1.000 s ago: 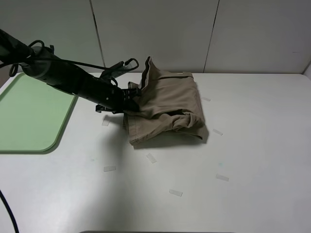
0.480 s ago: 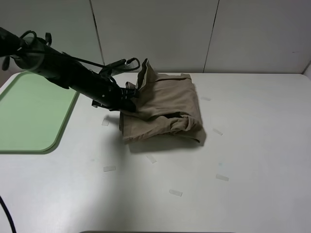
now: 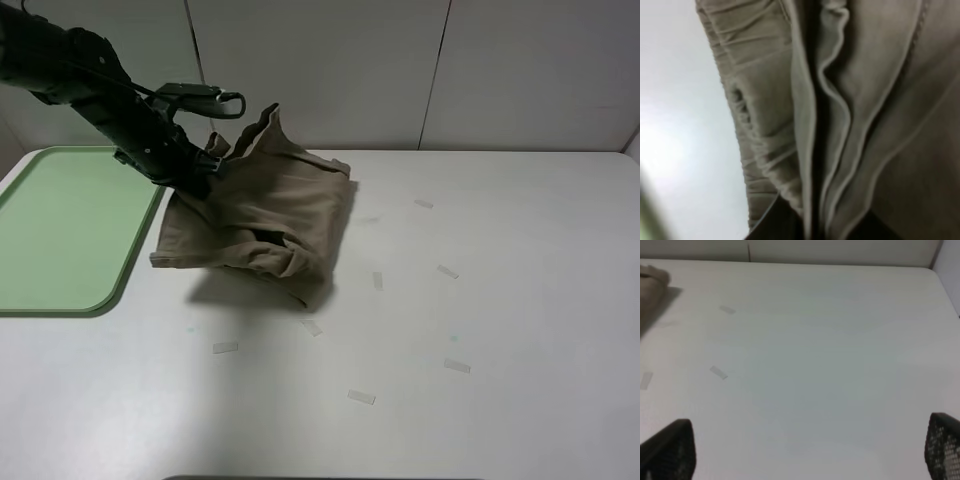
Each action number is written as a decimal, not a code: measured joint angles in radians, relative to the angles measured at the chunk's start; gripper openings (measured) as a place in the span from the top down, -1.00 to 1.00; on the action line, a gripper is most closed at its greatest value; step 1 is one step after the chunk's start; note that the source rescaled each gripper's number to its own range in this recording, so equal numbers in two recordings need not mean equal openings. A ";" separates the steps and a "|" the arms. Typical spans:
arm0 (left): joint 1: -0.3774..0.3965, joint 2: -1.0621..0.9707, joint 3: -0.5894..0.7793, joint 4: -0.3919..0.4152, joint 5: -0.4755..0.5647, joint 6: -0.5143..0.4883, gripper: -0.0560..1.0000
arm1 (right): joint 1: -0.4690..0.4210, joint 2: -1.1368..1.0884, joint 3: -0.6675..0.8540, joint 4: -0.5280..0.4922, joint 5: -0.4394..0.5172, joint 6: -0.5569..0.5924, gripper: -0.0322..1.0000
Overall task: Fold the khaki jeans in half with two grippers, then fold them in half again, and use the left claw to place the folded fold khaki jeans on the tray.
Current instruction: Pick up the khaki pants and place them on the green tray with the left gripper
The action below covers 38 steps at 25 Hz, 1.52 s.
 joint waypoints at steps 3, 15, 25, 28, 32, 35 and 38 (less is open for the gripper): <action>0.011 -0.007 -0.030 0.152 0.044 -0.052 0.83 | 0.000 0.000 0.000 0.000 0.000 0.000 -1.00; 0.032 -0.085 -0.070 0.469 0.186 -0.065 0.84 | 0.000 0.000 0.000 0.000 0.000 0.001 -1.00; 0.146 -0.096 -0.070 0.504 0.292 -0.096 0.84 | 0.000 0.000 0.000 0.000 0.000 0.001 -1.00; 0.179 -0.096 -0.067 0.504 0.288 -0.096 0.84 | 0.000 0.000 0.000 0.000 0.000 0.001 -1.00; 0.262 -0.100 -0.027 0.517 0.226 -0.088 0.84 | 0.000 0.000 0.000 0.000 0.000 0.001 -1.00; 0.299 -0.100 -0.014 0.542 0.187 -0.087 0.84 | 0.000 0.000 0.000 0.000 0.000 0.001 -1.00; 0.339 -0.100 -0.011 0.565 0.149 -0.087 0.84 | 0.000 0.000 0.000 0.000 0.000 0.001 -1.00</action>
